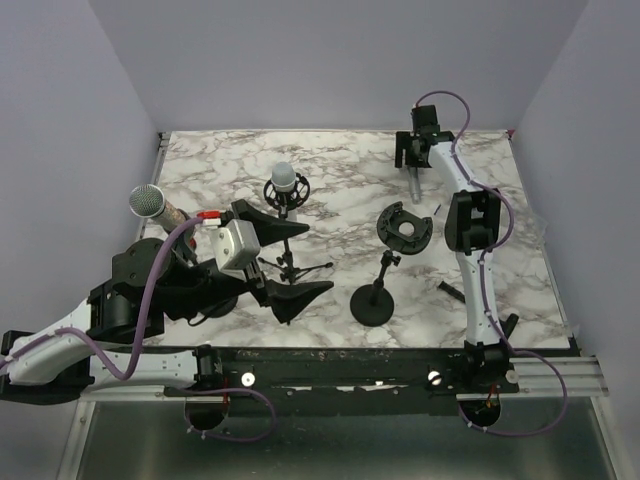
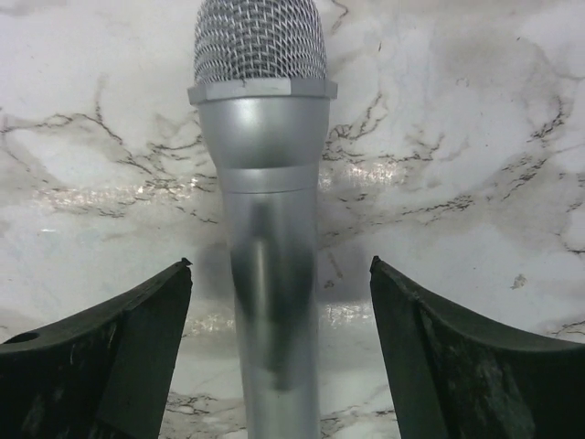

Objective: Remove the microphone from the stand

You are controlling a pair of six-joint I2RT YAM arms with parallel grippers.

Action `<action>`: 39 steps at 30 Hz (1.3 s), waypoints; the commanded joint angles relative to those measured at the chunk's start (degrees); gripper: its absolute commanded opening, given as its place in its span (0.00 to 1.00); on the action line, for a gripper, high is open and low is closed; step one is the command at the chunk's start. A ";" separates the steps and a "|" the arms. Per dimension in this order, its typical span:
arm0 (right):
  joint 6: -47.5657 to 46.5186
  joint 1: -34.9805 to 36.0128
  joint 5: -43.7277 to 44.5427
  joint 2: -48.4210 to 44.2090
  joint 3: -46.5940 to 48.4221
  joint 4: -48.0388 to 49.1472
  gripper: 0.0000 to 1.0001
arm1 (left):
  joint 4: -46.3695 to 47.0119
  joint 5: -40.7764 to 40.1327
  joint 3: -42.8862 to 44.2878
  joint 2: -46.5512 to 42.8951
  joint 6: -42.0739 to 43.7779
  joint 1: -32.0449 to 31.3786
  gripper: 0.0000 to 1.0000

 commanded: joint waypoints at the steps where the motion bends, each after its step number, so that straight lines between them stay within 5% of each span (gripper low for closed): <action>1: -0.57 -0.01 -0.03 0.37 8.07 -5.03 0.82 | 0.01 -1.14 -1.29 -0.47 -1.01 0.09 0.99; 5: -0.20 -0.06 -0.16 -8.93 5.29 -3.60 1.00 | 1.22 -1.52 -2.84 -0.74 -1.38 0.11 0.99; 13: 9.09 -0.02 -2.86 -34.18 -13.20 -1.14 1.00 | 2.39 -4.26 -4.88 0.28 -4.77 0.12 0.99; 21: 20.73 -0.03 -14.84 -62.60 -47.26 9.82 1.00 | 2.84 -6.84 -6.10 2.73 -10.03 0.72 0.99; 33: 27.00 -0.01 -3.99 -89.94 -74.38 -1.10 1.00 | 0.09 -0.33 -1.71 11.75 -14.64 3.52 0.99; 39: 33.57 -0.01 -13.02 -101.09 -84.41 -5.09 1.00 | -2.15 5.69 0.82 17.00 -21.34 11.21 0.90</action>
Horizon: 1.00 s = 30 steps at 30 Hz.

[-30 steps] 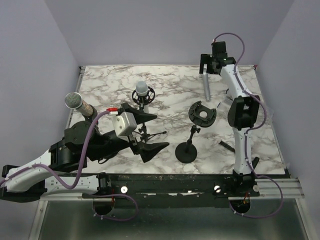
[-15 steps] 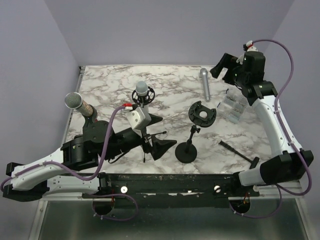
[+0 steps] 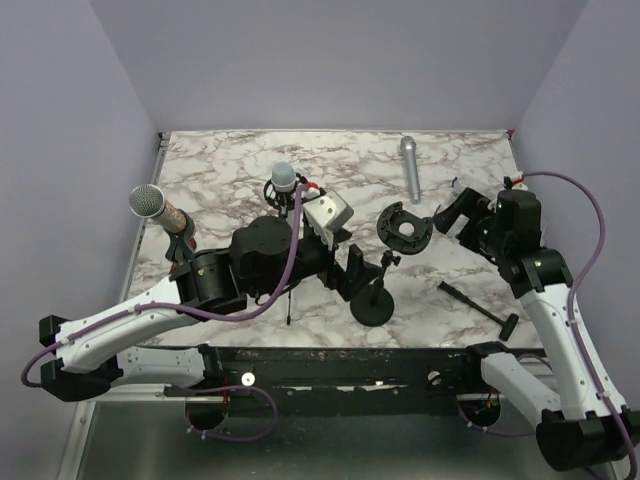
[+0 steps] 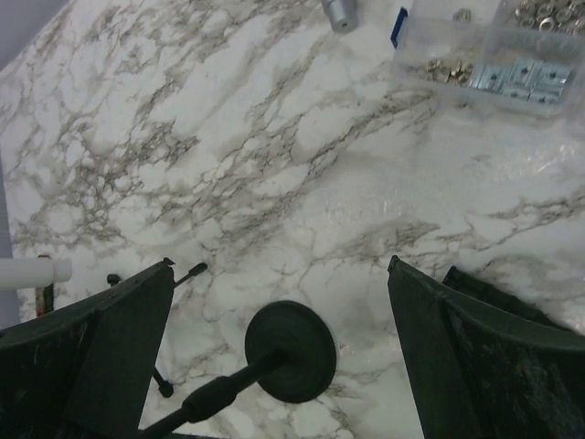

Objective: Remove the microphone from the stand

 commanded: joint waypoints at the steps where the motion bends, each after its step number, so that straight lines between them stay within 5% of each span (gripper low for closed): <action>1: 6.22 -0.03 -7.67 -6.59 -6.78 -5.14 1.00 | -1.42 9.03 1.84 2.84 -7.81 7.13 0.86; 6: 6.36 -0.03 -15.25 -12.07 -11.75 -6.11 1.00 | 1.97 19.68 0.92 7.07 -12.53 10.96 0.74; 14: 2.14 -0.03 -18.38 -18.86 -12.77 -10.49 1.00 | 3.91 18.01 -1.09 12.76 -27.28 11.65 0.62; 25: 2.20 -0.07 -52.52 -21.48 -18.25 3.22 0.90 | 15.25 12.14 -14.16 6.07 -45.32 13.24 0.69; 30: 10.55 -0.04 -57.85 -23.08 -21.08 14.09 0.90 | 17.43 14.89 -15.43 6.76 -47.76 14.93 0.70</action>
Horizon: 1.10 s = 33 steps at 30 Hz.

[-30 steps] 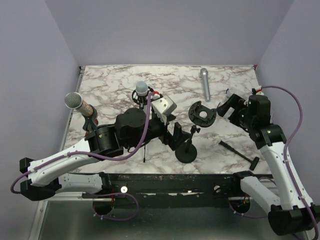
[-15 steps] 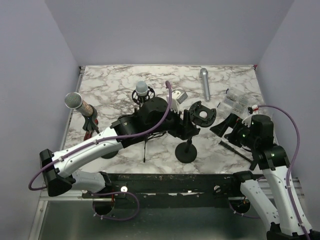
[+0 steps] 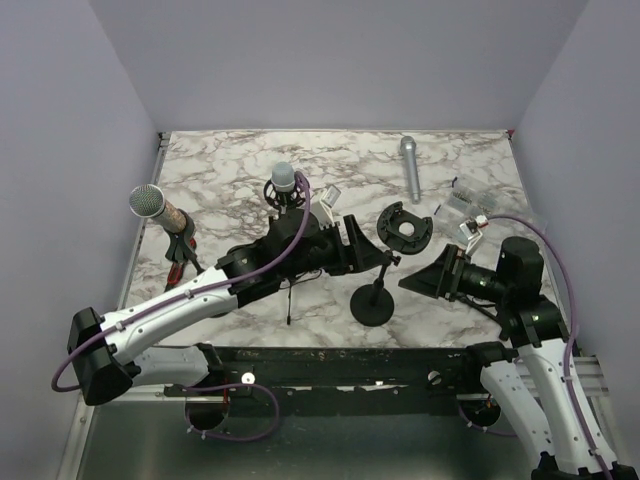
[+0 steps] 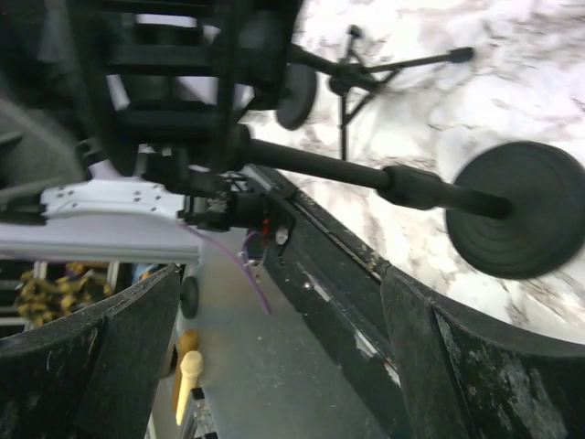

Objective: Remove the microphone from the stand

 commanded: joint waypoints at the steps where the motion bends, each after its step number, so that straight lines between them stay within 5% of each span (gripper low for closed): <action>1: 7.71 0.01 -9.64 -1.79 -1.82 12.00 0.90 | 5.46 1.08 -1.20 -0.41 -5.19 1.51 0.71; 8: 8.96 0.01 -6.91 -1.89 -2.31 14.03 0.89 | 6.64 3.36 -0.21 2.24 -5.22 2.75 0.80; 20: 3.20 0.00 -4.90 -0.54 -0.65 9.26 0.89 | 9.62 4.97 -1.47 5.15 -4.50 3.49 0.69; 33: 2.70 -0.04 -4.26 -0.34 -1.81 9.50 0.89 | 17.60 2.43 -11.62 3.81 -3.64 3.48 0.71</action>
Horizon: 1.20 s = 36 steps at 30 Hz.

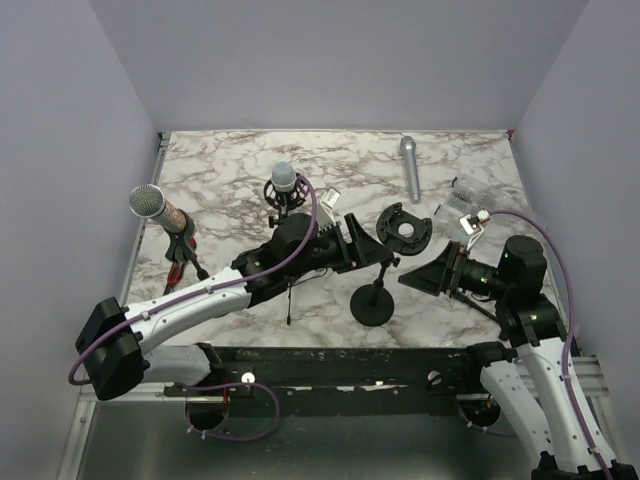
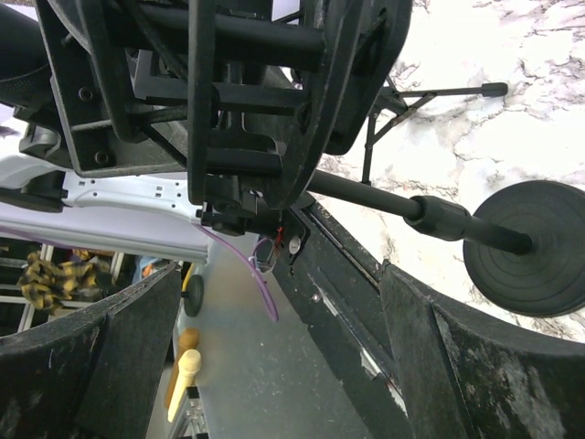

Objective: Remove the microphone from the stand

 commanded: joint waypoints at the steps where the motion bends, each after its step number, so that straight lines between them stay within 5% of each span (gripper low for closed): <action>1: -1.02 -0.05 0.96 0.19 -0.26 -0.93 0.89 | 1.55 -1.66 -5.24 -0.08 1.44 0.20 0.71; 24: -1.77 0.01 2.32 -0.86 -2.32 -1.01 0.89 | 4.83 -4.21 -13.94 7.42 2.50 0.12 0.70; 36: -3.87 -0.02 11.05 1.71 -3.12 -6.03 0.90 | 4.67 -4.97 -14.15 8.45 4.05 -0.26 0.70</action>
